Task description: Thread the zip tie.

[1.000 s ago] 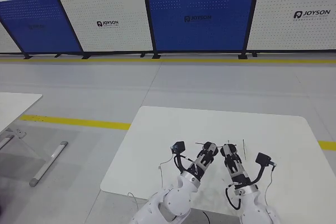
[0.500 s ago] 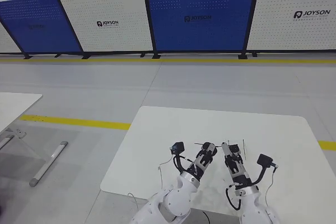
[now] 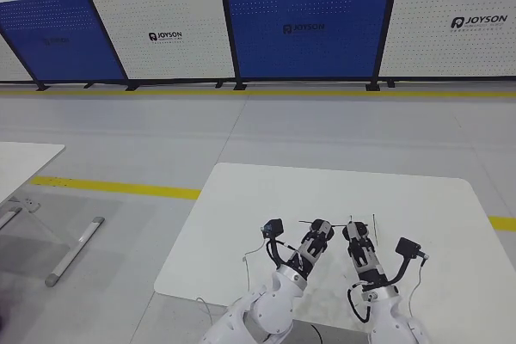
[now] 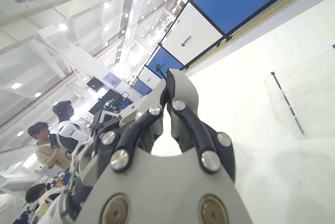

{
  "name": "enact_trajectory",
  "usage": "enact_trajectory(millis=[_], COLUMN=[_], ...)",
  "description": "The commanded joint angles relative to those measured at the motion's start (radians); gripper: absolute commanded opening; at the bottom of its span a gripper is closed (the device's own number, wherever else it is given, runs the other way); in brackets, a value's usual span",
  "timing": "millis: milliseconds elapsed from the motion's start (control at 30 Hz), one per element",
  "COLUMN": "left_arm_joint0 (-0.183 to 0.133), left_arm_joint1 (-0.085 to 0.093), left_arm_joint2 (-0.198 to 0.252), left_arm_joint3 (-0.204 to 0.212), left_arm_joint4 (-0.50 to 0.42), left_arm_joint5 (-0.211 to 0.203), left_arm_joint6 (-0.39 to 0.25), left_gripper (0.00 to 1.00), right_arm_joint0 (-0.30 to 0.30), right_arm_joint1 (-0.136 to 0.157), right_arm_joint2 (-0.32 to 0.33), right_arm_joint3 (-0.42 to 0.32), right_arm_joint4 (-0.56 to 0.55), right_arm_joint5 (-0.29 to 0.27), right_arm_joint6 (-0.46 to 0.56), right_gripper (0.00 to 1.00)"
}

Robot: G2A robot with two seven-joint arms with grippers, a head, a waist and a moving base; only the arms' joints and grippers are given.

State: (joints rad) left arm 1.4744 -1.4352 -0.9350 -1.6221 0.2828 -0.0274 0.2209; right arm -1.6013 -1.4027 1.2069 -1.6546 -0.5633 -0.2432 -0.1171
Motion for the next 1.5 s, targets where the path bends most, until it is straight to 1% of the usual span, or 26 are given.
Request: enact_trajectory(millis=[0, 200, 467, 633, 1000, 1100, 1233, 1467], left_arm_joint0=[0.002, 0.007, 0.006, 0.004, 0.002, -0.001, 0.0, 0.006], left_arm_joint1=[0.001, 0.002, 0.003, 0.004, 0.003, 0.003, 0.003, 0.005], left_arm_joint2=[-0.003, -0.006, -0.005, -0.005, -0.003, 0.0, 0.002, -0.003], left_arm_joint3=[-0.001, -0.008, -0.011, -0.011, -0.011, -0.008, -0.011, -0.019], left_arm_joint4=[0.001, 0.0, 0.0, 0.004, 0.013, 0.017, 0.004, 0.004], left_arm_joint5=[0.0, -0.009, -0.008, -0.003, 0.008, 0.011, 0.003, 0.0], left_arm_joint6=[0.0, -0.009, -0.021, -0.029, -0.02, -0.026, -0.044, -0.04], left_gripper=[0.0, 0.0, 0.0, 0.0, 0.0, 0.0, 0.0, 0.0], right_arm_joint0=[0.001, 0.005, 0.006, 0.009, 0.01, 0.011, 0.014, 0.019], right_arm_joint1=[0.0, 0.002, 0.005, 0.006, 0.009, 0.01, 0.011, 0.011], right_arm_joint2=[-0.001, -0.002, 0.0, 0.001, 0.0, -0.002, -0.005, -0.007], right_arm_joint3=[0.0, 0.002, 0.002, 0.0, -0.008, -0.008, -0.005, 0.001], right_arm_joint4=[-0.003, 0.003, 0.011, 0.012, -0.002, -0.012, -0.014, -0.013], right_arm_joint5=[-0.001, -0.009, -0.011, -0.007, 0.002, 0.007, 0.009, 0.014], right_arm_joint6=[0.001, 0.027, 0.044, 0.051, 0.054, 0.056, 0.062, 0.063], right_gripper=[0.0, 0.0, 0.0, 0.0, 0.0, 0.0, 0.0, 0.0])
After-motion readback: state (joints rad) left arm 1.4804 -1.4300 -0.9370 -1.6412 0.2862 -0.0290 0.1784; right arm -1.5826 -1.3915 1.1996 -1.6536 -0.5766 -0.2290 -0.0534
